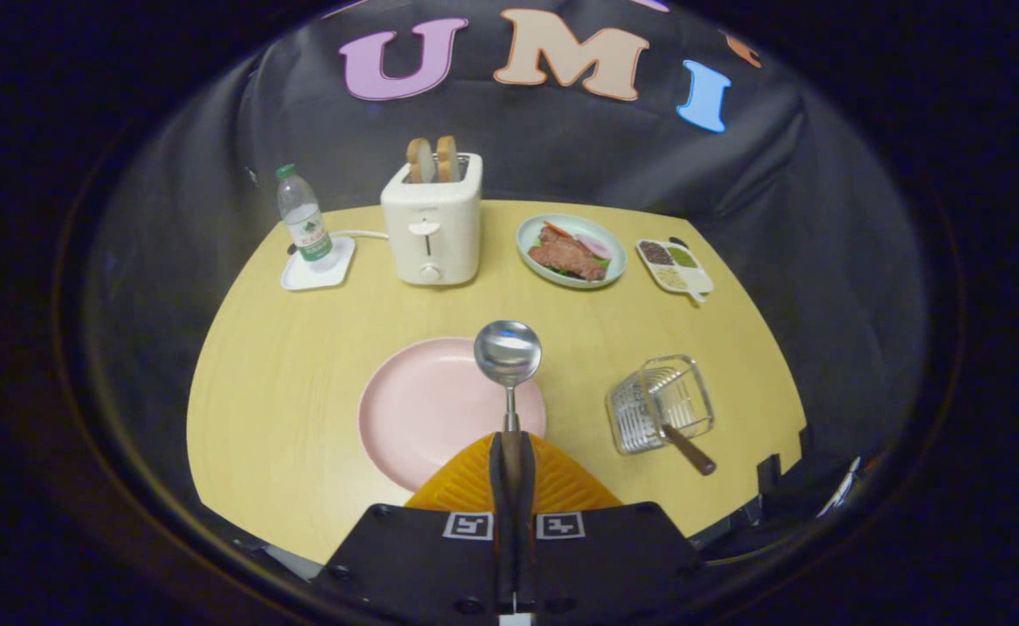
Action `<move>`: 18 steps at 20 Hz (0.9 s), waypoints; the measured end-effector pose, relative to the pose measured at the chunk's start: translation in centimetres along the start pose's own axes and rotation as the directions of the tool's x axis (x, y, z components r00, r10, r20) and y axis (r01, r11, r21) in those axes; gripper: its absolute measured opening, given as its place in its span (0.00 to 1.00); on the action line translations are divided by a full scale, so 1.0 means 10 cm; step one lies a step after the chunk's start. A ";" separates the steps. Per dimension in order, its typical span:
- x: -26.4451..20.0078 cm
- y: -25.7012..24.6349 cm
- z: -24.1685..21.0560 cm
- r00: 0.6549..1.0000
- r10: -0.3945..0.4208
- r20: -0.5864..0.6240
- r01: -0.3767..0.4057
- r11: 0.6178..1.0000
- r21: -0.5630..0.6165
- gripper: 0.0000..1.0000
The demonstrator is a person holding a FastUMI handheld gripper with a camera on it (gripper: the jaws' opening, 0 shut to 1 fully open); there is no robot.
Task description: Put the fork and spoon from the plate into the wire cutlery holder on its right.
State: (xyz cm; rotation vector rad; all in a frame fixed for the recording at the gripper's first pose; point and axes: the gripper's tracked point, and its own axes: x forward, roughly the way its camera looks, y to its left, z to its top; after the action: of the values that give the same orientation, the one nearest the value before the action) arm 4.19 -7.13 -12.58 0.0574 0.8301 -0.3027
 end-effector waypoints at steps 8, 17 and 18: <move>-0.13 -0.50 0.16 0.984 0.018 -0.179 0.021 0.976 0.216 0.04; 0.31 -1.05 -0.10 0.911 0.014 -0.413 0.135 0.934 0.330 0.05; 0.36 -1.08 -0.15 0.900 0.022 -0.435 0.140 0.931 0.337 0.05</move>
State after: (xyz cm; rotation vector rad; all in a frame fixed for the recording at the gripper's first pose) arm 2.33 -18.05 -15.52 0.4608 1.2131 -0.5118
